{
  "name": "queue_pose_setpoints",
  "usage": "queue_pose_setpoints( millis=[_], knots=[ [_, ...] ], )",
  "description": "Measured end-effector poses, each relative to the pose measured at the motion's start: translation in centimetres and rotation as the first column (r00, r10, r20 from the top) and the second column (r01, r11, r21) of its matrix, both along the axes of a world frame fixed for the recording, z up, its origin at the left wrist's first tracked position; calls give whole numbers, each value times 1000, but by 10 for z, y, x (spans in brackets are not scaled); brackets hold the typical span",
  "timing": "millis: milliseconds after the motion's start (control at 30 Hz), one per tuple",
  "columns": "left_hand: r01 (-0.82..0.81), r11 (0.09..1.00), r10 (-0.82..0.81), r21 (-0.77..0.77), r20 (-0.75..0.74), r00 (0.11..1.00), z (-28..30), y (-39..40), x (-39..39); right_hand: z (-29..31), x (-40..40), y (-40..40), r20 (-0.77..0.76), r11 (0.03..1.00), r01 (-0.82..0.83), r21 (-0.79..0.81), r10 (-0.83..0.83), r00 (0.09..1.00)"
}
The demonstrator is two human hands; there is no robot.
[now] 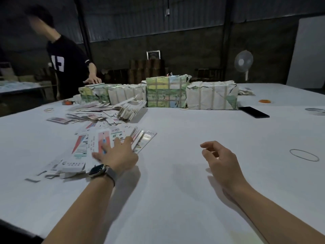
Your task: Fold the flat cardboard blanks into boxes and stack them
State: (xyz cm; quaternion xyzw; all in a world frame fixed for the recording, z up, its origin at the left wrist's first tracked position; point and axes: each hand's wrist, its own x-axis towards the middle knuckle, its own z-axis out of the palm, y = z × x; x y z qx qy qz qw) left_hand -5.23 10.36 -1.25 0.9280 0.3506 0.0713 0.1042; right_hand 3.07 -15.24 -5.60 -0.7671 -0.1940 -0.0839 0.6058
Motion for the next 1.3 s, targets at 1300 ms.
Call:
queue_pose_setpoints(
  millis=[1300],
  knots=[
    [710,400,-26,-580,767,641,4,-132,38,8,10,-11,-245,898,79,433,33,969]
  ],
)
